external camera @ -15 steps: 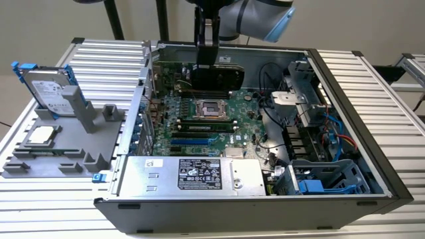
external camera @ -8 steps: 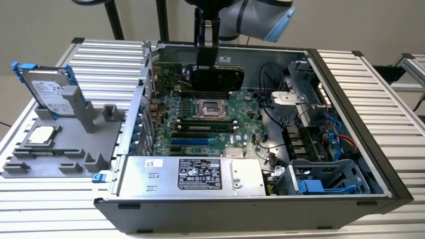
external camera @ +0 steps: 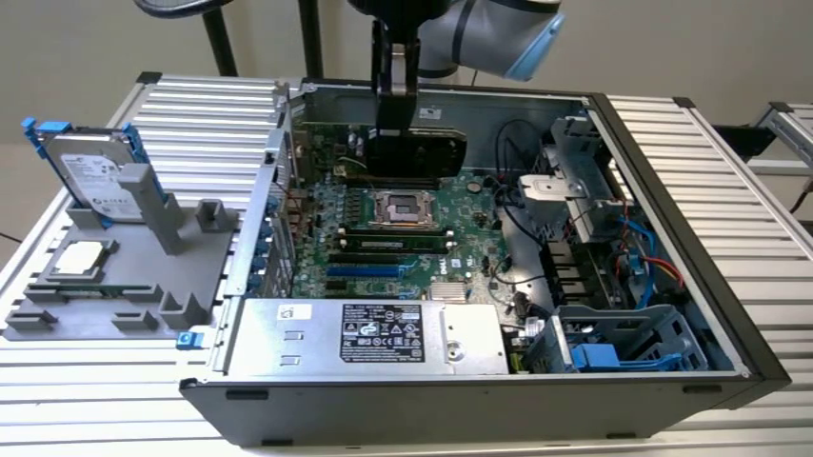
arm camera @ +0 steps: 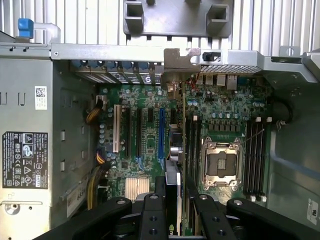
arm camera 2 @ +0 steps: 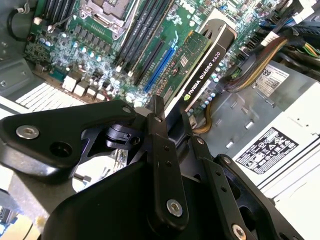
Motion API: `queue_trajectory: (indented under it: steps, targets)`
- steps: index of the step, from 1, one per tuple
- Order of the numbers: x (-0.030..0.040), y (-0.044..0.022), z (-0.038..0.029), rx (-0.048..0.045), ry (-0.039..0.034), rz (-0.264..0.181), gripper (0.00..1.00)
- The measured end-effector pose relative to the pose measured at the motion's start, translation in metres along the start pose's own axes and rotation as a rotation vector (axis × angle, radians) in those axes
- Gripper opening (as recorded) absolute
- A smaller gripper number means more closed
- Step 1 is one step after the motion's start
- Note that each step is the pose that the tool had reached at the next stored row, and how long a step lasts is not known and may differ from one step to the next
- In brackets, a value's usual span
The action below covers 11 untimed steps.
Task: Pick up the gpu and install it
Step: 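Insert the gpu into the slot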
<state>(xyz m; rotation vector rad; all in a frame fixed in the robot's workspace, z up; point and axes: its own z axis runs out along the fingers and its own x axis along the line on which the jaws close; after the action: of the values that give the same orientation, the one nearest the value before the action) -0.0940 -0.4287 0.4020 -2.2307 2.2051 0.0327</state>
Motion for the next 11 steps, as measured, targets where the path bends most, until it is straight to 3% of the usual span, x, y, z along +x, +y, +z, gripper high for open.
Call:
queue_trajectory:
  steps: [11]
  targets:
    - [0.0, 0.0, 0.0024, 0.0001, -0.0002, 0.0, 0.0]
